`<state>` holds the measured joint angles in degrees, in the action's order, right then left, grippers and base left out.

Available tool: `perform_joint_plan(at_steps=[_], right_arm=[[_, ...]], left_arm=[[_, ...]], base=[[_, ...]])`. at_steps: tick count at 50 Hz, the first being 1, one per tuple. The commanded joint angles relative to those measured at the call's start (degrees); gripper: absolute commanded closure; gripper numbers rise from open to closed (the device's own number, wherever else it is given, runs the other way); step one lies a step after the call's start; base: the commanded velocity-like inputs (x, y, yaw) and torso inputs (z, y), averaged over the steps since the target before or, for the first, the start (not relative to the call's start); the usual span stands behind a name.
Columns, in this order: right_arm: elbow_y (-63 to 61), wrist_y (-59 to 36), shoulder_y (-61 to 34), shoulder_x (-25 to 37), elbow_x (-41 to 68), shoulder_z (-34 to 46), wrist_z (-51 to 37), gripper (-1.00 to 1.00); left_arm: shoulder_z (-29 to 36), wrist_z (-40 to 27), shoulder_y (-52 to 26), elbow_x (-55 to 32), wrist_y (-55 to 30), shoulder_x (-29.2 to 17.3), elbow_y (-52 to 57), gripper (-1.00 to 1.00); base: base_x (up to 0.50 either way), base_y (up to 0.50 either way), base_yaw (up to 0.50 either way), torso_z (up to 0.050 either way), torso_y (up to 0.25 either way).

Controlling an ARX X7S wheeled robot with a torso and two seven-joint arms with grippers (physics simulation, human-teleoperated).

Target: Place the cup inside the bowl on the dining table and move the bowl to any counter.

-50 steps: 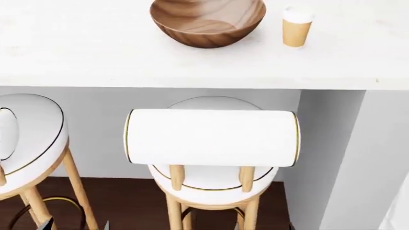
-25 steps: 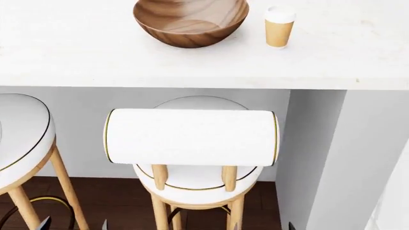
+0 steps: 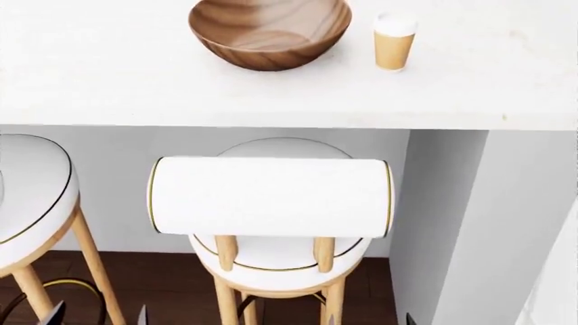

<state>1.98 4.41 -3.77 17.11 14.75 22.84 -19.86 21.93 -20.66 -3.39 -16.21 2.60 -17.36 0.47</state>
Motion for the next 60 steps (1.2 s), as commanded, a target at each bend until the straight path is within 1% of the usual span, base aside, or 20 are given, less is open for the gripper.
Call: perform_joint_plan(at_steps=[1,37,39,46,47,48,60], right_arm=[[-0.1,0.0,-0.1,0.2,0.0,0.2,-0.1,-1.0],[0.1,0.2,-0.2,0.4,0.3,0.6,-0.7,-1.0],[0.1,0.2,-0.2,0.4,0.4,0.6,-0.7,-1.0],[0.0,0.1,-0.2,0.5,0.4,0.7,-0.8,-1.0],[-1.3,-3.3,3.2,-12.4,-15.0,-15.8,14.4,-1.0],[-1.3,-3.4,3.7,-16.3,-16.6,-20.9,19.3,-1.0],[-1.2,-3.2,3.6,-14.4,-14.6,-18.6,17.0,-1.0]], left_arm=[[-0.1,-0.4,0.3,0.3,0.9,-0.3,0.2,-1.0],[-0.1,-0.9,0.5,-0.2,1.8,-0.9,0.3,-1.0],[-0.4,-0.4,0.8,-0.9,2.5,-0.9,0.4,-1.0],[0.4,-0.8,0.4,-0.3,1.1,-0.9,0.7,-1.0],[-16.3,18.3,5.7,11.4,-0.5,12.1,3.8,-1.0],[-21.0,20.2,4.2,16.7,-2.9,16.6,2.0,-1.0],[-18.6,17.8,4.2,14.7,-3.0,14.5,2.1,-1.0]], base=[[0.0,0.0,0.0,0.05,0.0],[0.0,0.0,0.0,0.05,0.0],[0.0,0.0,0.0,0.0,0.0],[0.0,0.0,0.0,0.0,0.0],[0.0,0.0,0.0,0.0,0.0],[0.0,0.0,0.0,0.0,0.0],[0.0,0.0,0.0,0.0,0.0]])
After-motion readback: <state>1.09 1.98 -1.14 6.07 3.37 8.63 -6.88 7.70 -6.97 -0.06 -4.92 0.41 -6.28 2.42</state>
